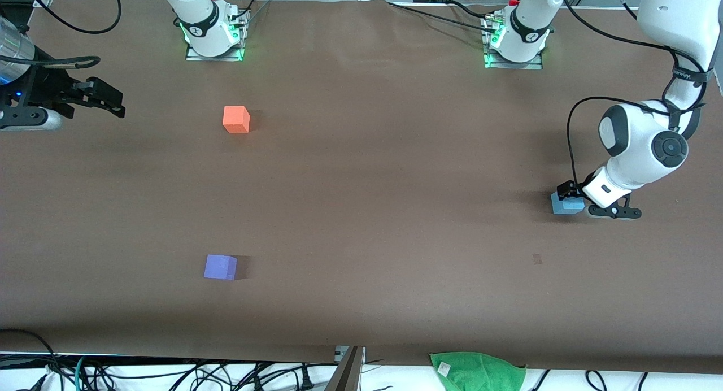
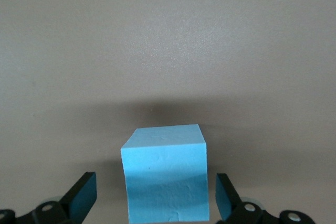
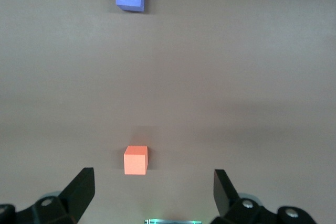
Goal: Place blue block between orange and purple blocks
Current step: 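Close the left gripper on the light blue cube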
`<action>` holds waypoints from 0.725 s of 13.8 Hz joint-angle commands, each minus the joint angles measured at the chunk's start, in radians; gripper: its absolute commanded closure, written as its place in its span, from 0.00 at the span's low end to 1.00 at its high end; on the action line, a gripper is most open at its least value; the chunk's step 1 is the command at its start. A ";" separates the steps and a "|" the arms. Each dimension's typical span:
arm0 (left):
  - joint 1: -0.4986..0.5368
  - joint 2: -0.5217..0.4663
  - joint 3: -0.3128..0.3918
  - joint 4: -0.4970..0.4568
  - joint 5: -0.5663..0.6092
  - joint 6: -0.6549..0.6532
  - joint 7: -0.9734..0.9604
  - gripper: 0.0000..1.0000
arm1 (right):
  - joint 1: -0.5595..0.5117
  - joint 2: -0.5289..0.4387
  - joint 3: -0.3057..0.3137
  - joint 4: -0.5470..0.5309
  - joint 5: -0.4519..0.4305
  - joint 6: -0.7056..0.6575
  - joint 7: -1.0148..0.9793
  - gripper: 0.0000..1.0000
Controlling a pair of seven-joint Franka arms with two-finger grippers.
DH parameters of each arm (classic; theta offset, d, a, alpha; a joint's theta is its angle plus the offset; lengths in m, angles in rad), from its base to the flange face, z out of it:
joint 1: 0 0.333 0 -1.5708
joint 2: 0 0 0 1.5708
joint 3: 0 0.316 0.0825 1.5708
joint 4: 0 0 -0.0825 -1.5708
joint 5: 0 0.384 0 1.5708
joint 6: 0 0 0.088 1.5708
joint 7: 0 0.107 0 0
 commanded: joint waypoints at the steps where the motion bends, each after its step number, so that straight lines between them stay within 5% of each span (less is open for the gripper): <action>1: 0.015 0.023 -0.008 -0.003 -0.058 0.032 0.032 0.00 | -0.006 -0.001 -0.002 -0.001 -0.007 -0.020 -0.006 0.00; 2: 0.015 0.031 -0.009 -0.003 -0.090 0.032 0.032 0.00 | -0.006 -0.001 -0.002 -0.001 -0.005 -0.011 -0.008 0.00; 3: 0.015 0.037 -0.009 -0.003 -0.110 0.032 0.032 0.15 | -0.005 -0.001 -0.002 -0.001 -0.005 -0.010 -0.008 0.00; 6: 0.015 0.036 -0.009 -0.003 -0.116 0.026 0.024 0.78 | -0.002 -0.001 0.000 -0.001 -0.005 -0.013 -0.006 0.00; 10: 0.012 -0.045 -0.044 0.013 -0.116 -0.101 -0.016 0.88 | -0.003 -0.001 0.000 -0.001 -0.005 -0.014 -0.009 0.00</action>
